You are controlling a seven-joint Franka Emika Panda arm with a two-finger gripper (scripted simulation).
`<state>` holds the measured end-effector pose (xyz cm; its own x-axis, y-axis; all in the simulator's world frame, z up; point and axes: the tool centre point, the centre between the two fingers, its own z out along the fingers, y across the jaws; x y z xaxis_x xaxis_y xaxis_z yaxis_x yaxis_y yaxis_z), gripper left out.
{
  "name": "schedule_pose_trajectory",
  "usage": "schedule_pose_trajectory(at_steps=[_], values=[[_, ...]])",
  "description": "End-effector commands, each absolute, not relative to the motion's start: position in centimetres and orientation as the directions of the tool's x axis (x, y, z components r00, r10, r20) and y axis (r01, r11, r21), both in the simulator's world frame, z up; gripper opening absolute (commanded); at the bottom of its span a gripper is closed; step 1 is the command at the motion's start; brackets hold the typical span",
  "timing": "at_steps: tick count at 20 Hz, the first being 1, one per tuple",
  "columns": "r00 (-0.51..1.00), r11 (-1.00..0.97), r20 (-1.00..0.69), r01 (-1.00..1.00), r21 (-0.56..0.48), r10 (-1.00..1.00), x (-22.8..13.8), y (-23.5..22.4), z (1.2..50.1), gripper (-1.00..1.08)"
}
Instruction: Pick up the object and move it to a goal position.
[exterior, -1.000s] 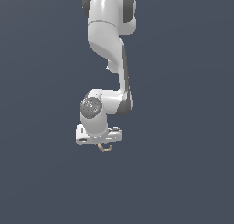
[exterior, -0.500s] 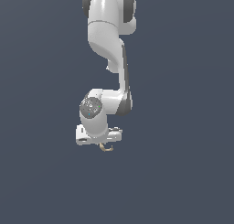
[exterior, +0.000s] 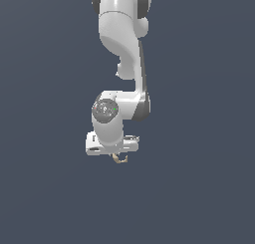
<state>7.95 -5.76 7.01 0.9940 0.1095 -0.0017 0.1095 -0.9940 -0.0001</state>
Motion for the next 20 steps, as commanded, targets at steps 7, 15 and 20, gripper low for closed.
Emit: schedule_pose_trajectory(at_steps=[7,15,20], values=[[0.994,-0.994,0.000,0.111,0.001,0.111,8.6,-0.5,14.5,-1.00],[0.994,-0.994,0.000,0.111,0.001,0.111,9.4,4.8,22.2,-1.00],[0.994,-0.994,0.000,0.110,0.001,0.110,9.9,8.0,26.8,-1.00]])
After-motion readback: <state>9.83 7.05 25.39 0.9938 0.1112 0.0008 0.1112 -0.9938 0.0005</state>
